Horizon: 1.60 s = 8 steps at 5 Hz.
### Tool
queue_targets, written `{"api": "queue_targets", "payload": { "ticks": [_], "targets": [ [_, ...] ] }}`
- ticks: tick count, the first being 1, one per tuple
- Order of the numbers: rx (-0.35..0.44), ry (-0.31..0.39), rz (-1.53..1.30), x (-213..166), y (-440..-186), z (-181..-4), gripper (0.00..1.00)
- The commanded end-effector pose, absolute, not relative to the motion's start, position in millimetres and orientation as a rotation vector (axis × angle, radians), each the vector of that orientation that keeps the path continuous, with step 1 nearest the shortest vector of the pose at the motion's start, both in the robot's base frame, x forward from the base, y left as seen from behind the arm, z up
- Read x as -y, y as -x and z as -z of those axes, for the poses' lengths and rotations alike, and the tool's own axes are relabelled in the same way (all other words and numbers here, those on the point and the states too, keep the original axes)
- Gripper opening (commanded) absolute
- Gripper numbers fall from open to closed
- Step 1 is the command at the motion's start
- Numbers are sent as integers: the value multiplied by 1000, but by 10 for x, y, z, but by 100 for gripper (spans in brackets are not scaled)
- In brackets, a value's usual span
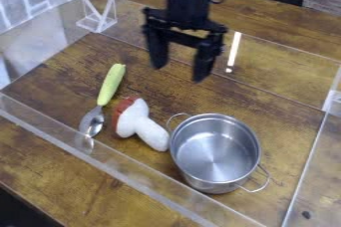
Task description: Move the green spoon to the right
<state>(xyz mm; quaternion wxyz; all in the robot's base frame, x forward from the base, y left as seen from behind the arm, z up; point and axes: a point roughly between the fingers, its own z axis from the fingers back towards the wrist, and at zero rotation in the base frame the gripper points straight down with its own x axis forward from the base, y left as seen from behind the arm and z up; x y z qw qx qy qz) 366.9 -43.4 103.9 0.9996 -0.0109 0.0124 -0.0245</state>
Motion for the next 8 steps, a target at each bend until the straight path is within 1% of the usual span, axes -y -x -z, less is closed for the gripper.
{"api": "queue_targets", "payload": {
  "ticks": [1, 2, 5, 8],
  "targets": [
    [74, 6, 58, 504, -4005, -1221, 100],
    [92, -8, 54, 449, -4114, -1175, 100],
    [106, -13, 21, 237, -4277, -1134, 100],
    [120, -20, 29, 212, -4353, -1116, 100]
  ]
}}
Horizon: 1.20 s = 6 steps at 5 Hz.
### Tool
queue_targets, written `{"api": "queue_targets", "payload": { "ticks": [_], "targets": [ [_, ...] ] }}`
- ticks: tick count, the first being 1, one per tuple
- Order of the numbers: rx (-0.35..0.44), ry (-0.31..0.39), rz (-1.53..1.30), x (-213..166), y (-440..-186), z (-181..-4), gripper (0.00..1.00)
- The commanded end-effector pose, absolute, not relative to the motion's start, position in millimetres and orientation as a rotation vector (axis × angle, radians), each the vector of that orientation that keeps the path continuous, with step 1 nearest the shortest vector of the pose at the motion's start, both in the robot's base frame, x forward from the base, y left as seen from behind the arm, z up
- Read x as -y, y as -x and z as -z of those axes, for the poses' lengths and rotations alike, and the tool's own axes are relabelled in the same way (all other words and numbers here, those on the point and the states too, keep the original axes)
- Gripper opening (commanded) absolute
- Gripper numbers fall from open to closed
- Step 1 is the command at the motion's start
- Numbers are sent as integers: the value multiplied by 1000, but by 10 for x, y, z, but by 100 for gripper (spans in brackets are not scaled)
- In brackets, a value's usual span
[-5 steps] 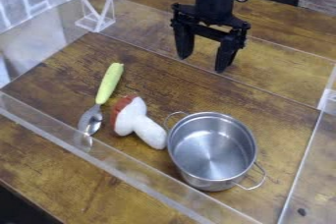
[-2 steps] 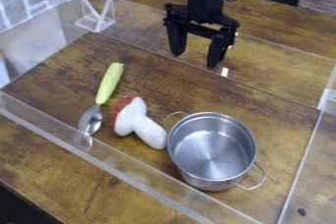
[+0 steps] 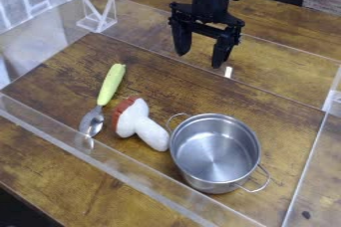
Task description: Move the green spoon to the right
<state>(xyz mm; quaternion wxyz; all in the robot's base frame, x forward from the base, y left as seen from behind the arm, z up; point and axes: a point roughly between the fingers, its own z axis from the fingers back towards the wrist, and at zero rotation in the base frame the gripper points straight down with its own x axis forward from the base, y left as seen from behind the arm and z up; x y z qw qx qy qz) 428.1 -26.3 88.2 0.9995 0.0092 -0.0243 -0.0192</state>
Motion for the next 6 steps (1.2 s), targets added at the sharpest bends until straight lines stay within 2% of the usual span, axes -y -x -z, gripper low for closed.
{"api": "queue_targets", "payload": {
  "ticks": [1, 6],
  "targets": [
    [125, -19, 32, 204, -4358, -1125, 100],
    [146, -10, 34, 182, -4340, -1175, 100]
  ]
}}
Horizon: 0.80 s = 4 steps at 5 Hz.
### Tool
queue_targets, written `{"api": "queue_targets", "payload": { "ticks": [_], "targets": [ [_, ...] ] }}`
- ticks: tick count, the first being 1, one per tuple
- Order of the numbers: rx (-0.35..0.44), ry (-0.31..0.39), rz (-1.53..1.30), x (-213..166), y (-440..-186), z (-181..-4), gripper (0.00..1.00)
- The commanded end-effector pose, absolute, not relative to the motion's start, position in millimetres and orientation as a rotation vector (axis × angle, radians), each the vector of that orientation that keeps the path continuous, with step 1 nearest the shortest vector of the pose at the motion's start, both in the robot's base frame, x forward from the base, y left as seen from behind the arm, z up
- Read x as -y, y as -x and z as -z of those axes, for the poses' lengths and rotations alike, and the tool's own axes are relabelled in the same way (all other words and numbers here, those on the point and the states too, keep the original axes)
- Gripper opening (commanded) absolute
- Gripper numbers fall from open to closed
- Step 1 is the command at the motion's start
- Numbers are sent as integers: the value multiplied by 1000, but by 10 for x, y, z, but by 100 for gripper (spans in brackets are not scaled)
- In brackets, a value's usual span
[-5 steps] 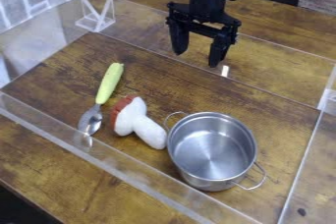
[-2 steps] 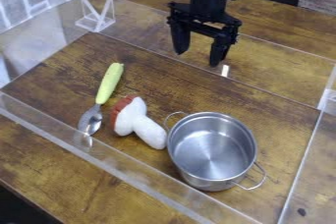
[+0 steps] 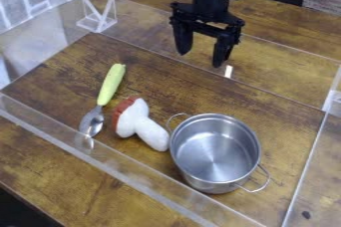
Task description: Move the green spoon to the right
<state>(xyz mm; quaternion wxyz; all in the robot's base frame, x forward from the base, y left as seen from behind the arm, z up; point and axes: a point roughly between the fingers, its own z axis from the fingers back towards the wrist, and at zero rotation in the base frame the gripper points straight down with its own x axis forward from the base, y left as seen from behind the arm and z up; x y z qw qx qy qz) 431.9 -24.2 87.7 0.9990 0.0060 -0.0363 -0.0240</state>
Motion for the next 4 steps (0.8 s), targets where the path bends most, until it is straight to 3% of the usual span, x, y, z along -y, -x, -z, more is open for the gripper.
{"api": "queue_targets", "payload": {
  "ticks": [1, 2, 4],
  "targets": [
    [149, -10, 33, 180, -4334, -1182, 100],
    [151, -11, 39, 201, -4333, -1202, 100],
    [104, -26, 2, 12, -4203, -1022, 100]
  ]
}}
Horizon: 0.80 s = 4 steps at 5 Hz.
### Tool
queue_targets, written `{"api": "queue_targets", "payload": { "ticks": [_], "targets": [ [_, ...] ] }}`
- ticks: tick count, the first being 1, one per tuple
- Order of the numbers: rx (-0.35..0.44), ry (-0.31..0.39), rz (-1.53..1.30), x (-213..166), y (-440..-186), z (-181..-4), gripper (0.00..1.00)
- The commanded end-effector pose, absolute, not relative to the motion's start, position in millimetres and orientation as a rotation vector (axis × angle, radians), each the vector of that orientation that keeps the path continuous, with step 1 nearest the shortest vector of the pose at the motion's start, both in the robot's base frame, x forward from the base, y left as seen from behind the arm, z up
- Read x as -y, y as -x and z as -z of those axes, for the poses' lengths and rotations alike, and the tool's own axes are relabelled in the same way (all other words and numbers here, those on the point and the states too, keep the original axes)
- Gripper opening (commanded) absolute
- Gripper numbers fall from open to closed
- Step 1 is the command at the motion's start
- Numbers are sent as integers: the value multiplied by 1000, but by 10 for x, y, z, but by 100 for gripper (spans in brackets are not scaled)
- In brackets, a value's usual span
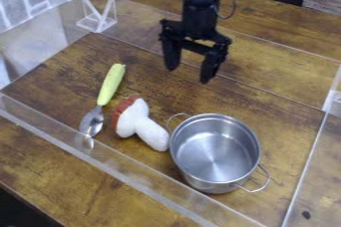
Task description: Move the green spoon to the right
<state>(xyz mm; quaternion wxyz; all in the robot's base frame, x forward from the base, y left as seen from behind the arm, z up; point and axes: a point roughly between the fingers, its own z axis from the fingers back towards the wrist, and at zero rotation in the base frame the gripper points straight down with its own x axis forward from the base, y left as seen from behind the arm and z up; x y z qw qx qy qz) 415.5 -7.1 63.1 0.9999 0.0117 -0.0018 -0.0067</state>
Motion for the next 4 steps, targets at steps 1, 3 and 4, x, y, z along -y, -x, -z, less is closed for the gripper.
{"api": "queue_targets", "payload": {
  "ticks": [1, 3, 4],
  "targets": [
    [106, -42, -32, -179, -4107, -1034, 100],
    [95, -59, -65, -372, -3957, -1016, 100],
    [94, -66, -90, -464, -3858, -999, 100]
  ]
}}
